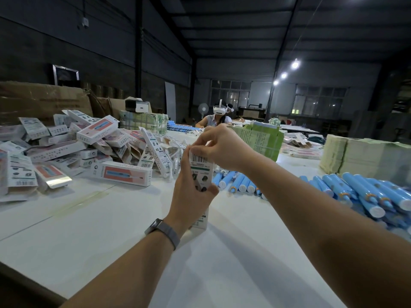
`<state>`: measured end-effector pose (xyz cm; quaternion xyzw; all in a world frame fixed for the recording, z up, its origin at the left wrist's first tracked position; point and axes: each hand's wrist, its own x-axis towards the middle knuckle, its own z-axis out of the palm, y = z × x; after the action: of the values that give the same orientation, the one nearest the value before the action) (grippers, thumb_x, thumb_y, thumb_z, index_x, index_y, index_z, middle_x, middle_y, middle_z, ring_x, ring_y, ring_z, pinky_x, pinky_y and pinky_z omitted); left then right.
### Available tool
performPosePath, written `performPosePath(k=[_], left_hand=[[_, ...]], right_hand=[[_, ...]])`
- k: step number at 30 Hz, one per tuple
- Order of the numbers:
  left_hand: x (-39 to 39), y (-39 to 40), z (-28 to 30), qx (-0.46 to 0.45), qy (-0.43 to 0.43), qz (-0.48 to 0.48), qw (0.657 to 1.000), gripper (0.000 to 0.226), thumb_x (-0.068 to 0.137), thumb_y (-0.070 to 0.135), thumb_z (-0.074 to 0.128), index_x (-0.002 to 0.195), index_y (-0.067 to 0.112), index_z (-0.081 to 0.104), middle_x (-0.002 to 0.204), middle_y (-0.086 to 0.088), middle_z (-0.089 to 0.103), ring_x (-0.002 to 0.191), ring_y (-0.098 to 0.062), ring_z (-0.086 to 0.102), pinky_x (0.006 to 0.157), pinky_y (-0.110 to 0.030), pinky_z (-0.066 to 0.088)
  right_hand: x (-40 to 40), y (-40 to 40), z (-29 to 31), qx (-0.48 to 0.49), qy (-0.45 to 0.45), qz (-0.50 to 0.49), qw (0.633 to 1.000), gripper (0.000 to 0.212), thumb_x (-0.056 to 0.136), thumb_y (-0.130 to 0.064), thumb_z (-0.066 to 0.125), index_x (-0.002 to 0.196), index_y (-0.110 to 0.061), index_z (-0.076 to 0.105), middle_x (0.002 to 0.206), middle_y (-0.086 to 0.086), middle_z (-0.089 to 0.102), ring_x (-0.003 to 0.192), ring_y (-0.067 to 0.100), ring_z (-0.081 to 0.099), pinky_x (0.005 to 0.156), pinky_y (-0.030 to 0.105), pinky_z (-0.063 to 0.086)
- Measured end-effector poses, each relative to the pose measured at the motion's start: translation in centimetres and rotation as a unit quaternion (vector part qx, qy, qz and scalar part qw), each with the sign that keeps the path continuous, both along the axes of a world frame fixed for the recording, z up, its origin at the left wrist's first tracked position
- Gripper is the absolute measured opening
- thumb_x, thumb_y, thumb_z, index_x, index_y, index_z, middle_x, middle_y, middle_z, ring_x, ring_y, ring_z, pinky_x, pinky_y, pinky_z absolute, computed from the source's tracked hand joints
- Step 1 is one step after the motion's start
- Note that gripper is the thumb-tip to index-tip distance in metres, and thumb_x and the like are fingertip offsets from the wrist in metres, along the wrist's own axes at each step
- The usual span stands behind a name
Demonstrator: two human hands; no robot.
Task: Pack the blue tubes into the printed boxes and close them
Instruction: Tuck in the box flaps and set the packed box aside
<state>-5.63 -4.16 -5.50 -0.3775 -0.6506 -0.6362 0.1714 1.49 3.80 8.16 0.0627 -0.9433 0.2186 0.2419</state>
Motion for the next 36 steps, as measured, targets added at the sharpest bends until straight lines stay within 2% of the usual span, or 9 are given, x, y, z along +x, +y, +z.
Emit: performPosePath(k=[3, 6, 8, 12, 18, 24, 29, 33, 36], left_hand=[[-0.1, 0.0, -0.1, 0.003, 0.01, -0.001, 1.0, 0.11, 0.079, 0.0, 0.074, 0.153, 0.044, 0.006, 0.133, 0.001, 0.052, 0.107, -0.008, 0.059, 0.076, -0.004, 0.048], [-0.1, 0.1, -0.2, 0.013, 0.011, -0.009, 1.0, 0.111, 0.078, -0.004, 0.073, 0.155, 0.04, 0.005, 0.124, 0.012, 0.053, 0.104, 0.007, 0.059, 0.073, -0.004, 0.048], [-0.1, 0.1, -0.2, 0.016, 0.022, -0.011, 1.0, 0.114, 0.078, -0.004, 0.073, 0.15, 0.051, 0.004, 0.12, 0.02, 0.052, 0.1, 0.012, 0.059, 0.07, -0.006, 0.049], [-0.3, -0.1, -0.1, 0.039, 0.035, 0.002, 0.999, 0.12, 0.076, -0.006, 0.074, 0.128, 0.079, 0.006, 0.118, 0.012, 0.057, 0.097, 0.008, 0.062, 0.071, -0.006, 0.049], [-0.2, -0.1, -0.2, 0.042, 0.06, -0.027, 0.997, 0.109, 0.073, -0.009, 0.081, 0.144, 0.043, 0.016, 0.122, 0.026, 0.052, 0.108, 0.011, 0.06, 0.081, -0.007, 0.049], [-0.4, 0.0, 0.0, 0.045, 0.045, -0.011, 0.998, 0.11, 0.071, -0.006, 0.084, 0.134, 0.059, 0.021, 0.104, 0.026, 0.062, 0.093, 0.001, 0.068, 0.07, -0.012, 0.053], [-0.4, 0.0, 0.3, 0.04, 0.065, 0.004, 0.997, 0.105, 0.07, 0.003, 0.088, 0.125, 0.063, 0.022, 0.101, 0.034, 0.062, 0.086, -0.006, 0.071, 0.069, -0.021, 0.059], [-0.6, 0.0, 0.3, 0.042, 0.074, 0.008, 0.996, 0.103, 0.07, 0.004, 0.089, 0.127, 0.057, 0.022, 0.1, 0.016, 0.064, 0.085, -0.003, 0.071, 0.069, -0.019, 0.058], [-0.6, 0.1, 0.2, 0.041, 0.079, 0.014, 0.996, 0.099, 0.069, 0.003, 0.09, 0.129, 0.048, 0.025, 0.098, 0.023, 0.063, 0.085, -0.003, 0.071, 0.067, -0.018, 0.057]], right_hand=[[0.0, 0.0, -0.8, -0.003, 0.039, -0.007, 0.999, 0.014, 0.093, -0.024, 0.067, 0.092, -0.014, 0.077, 0.093, -0.002, 0.063, 0.09, 0.018, 0.061, 0.089, 0.043, 0.052], [0.0, 0.5, -1.9, -0.046, 0.075, 0.007, 0.996, 0.014, 0.092, -0.019, 0.068, 0.101, -0.014, 0.078, 0.088, -0.008, 0.062, 0.086, 0.011, 0.061, 0.075, 0.023, 0.05], [0.0, 0.9, -2.4, -0.067, 0.097, 0.013, 0.993, 0.013, 0.091, -0.018, 0.069, 0.101, -0.016, 0.078, 0.086, -0.012, 0.064, 0.083, 0.007, 0.061, 0.072, 0.018, 0.049], [0.0, 0.7, -3.3, -0.019, 0.155, 0.002, 0.988, 0.015, 0.089, -0.018, 0.072, 0.102, -0.017, 0.078, 0.092, -0.008, 0.069, 0.086, 0.011, 0.063, 0.076, 0.028, 0.051], [-0.1, 0.4, -4.7, -0.016, 0.185, -0.002, 0.983, 0.018, 0.093, -0.017, 0.066, 0.109, -0.015, 0.076, 0.095, -0.003, 0.067, 0.088, 0.017, 0.062, 0.075, 0.044, 0.055], [0.0, 1.1, -5.3, -0.086, 0.192, -0.019, 0.977, 0.028, 0.088, -0.022, 0.073, 0.115, -0.018, 0.067, 0.104, -0.005, 0.07, 0.093, 0.015, 0.066, 0.08, 0.041, 0.057], [0.0, 1.7, -6.3, -0.115, 0.218, -0.049, 0.968, 0.025, 0.081, -0.03, 0.079, 0.097, -0.026, 0.061, 0.093, -0.014, 0.066, 0.08, 0.006, 0.063, 0.072, 0.031, 0.053], [0.0, 1.5, -6.5, -0.166, 0.228, -0.037, 0.959, 0.034, 0.077, -0.028, 0.083, 0.095, -0.029, 0.054, 0.095, -0.013, 0.069, 0.077, 0.002, 0.065, 0.068, 0.022, 0.054], [0.0, 1.5, -6.9, -0.197, 0.234, -0.037, 0.951, 0.027, 0.077, -0.03, 0.083, 0.091, -0.026, 0.06, 0.095, -0.015, 0.069, 0.077, 0.0, 0.065, 0.067, 0.024, 0.055]])
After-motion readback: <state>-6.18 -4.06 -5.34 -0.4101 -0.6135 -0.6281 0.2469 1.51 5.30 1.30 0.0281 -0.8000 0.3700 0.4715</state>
